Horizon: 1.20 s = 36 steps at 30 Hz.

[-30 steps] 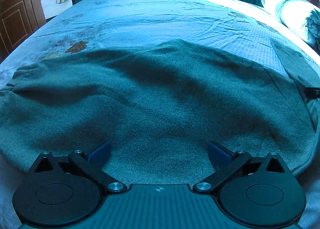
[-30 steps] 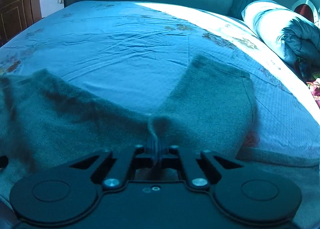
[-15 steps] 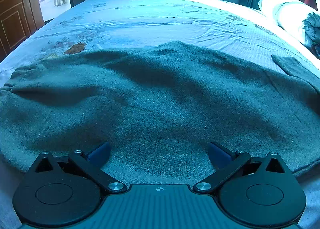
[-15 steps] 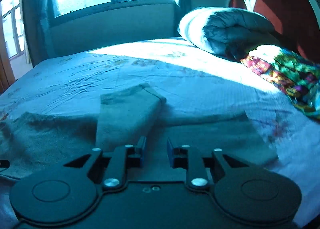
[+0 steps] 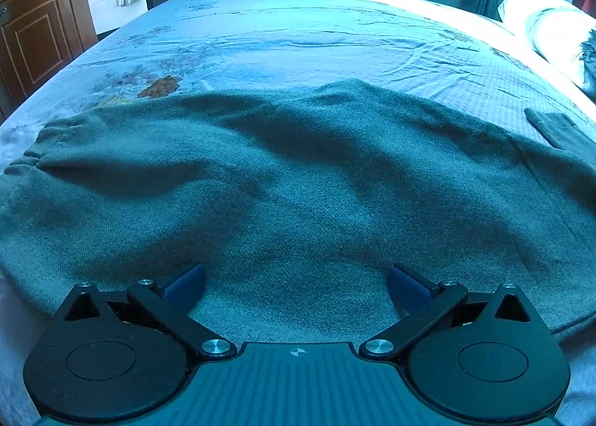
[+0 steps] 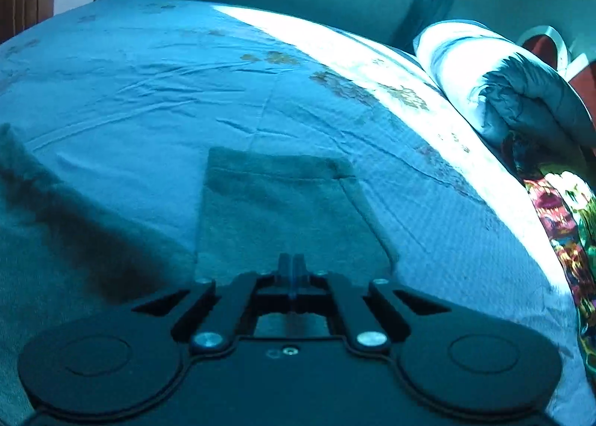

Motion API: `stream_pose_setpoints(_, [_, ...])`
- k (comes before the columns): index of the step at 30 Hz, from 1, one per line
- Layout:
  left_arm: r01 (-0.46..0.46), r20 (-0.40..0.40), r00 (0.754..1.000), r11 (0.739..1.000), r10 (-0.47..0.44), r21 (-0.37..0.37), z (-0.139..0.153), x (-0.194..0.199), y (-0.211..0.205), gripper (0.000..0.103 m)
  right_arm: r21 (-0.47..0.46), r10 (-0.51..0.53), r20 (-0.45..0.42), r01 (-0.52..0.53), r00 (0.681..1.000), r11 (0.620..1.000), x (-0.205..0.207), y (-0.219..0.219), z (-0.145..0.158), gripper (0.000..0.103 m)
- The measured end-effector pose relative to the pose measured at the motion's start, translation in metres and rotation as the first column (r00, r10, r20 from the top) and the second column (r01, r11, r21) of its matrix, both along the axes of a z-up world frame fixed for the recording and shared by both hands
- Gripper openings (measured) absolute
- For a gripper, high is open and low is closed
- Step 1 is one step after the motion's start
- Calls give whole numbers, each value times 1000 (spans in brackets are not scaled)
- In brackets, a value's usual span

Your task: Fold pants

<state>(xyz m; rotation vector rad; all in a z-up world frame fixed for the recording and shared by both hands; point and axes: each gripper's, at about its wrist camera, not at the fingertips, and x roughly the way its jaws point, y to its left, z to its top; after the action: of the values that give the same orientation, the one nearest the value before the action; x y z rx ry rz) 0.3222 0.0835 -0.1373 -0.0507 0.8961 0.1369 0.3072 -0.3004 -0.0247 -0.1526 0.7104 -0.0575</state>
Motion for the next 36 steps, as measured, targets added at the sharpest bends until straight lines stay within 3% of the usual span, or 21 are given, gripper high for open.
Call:
stream_pose_setpoints(3, [0, 9, 1000, 1000, 0, 5, -2, -1, -1, 103, 121, -168, 88, 157, 982, 980, -59, -62, 16, 0])
stream_pose_setpoints(5, [1, 17, 1000, 1000, -1, 11, -3, -1, -2, 103, 160, -193, 111, 174, 975, 972, -81, -81, 14, 0])
stream_pose_setpoints(6, [-3, 19, 1000, 1000, 3, 10, -3, -2, -2, 103, 160, -170, 115, 150, 979, 976, -84, -77, 13, 1])
stream_pose_setpoints(7, [-8, 20, 1000, 1000, 7, 8, -2, -2, -2, 103, 150, -97, 103, 81, 990, 985, -79, -64, 15, 14])
stream_pose_setpoints(9, [-20, 24, 1000, 1000, 20, 5, 0, -3, -2, 103, 136, 7, 123, -23, 992, 990, -67, -32, 19, 20])
stream_pose_setpoints(13, [-108, 52, 993, 993, 105, 45, 7, -8, 12, 103, -11, 173, 102, -173, 980, 985, -34, 44, 17, 19])
stream_pose_setpoints(16, [-153, 45, 987, 987, 151, 48, 5, -10, 36, 103, -114, 197, 2, -196, 980, 974, 2, 80, -2, 20])
stream_pose_setpoints(21, [-131, 26, 991, 990, 129, 59, -2, -9, 47, 103, -213, 174, -191, -214, 966, 953, 50, 101, -45, 21])
stream_pose_setpoints(22, [-131, 25, 991, 990, 130, 59, -2, -8, 47, 103, -229, 180, -198, -224, 963, 947, 54, 101, -51, 16])
stream_pose_setpoints(23, [-133, 24, 991, 989, 131, 58, -3, -7, 47, 103, -219, 166, -197, -209, 966, 953, 55, 96, -50, 4])
stream_pose_setpoints(25, [-133, 24, 991, 990, 132, 52, -4, -7, 47, 103, -167, 119, -142, -142, 983, 976, 50, 76, -31, 0])
stream_pose_setpoints(27, [-126, 27, 992, 991, 125, 45, -4, -8, 49, 103, -104, 61, -20, -63, 998, 993, 24, 46, 1, 0])
stream_pose_setpoints(30, [-123, 34, 992, 992, 122, 38, -6, -10, 49, 103, 96, -101, 111, 91, 989, 991, -41, -29, 38, 0])
stream_pose_setpoints(32, [-124, 38, 992, 991, 122, 43, -6, -10, 48, 103, 258, -234, 112, 199, 966, 945, -83, -83, 36, 0])
stream_pose_setpoints(34, [-125, 40, 992, 991, 124, 43, -6, -11, 48, 103, 444, -352, 50, 295, 935, 846, -123, -137, 9, 0])
stream_pose_setpoints(36, [-126, 40, 991, 991, 124, 44, -5, -12, 48, 103, 564, -412, -46, 364, 910, 741, -143, -168, -26, 2])
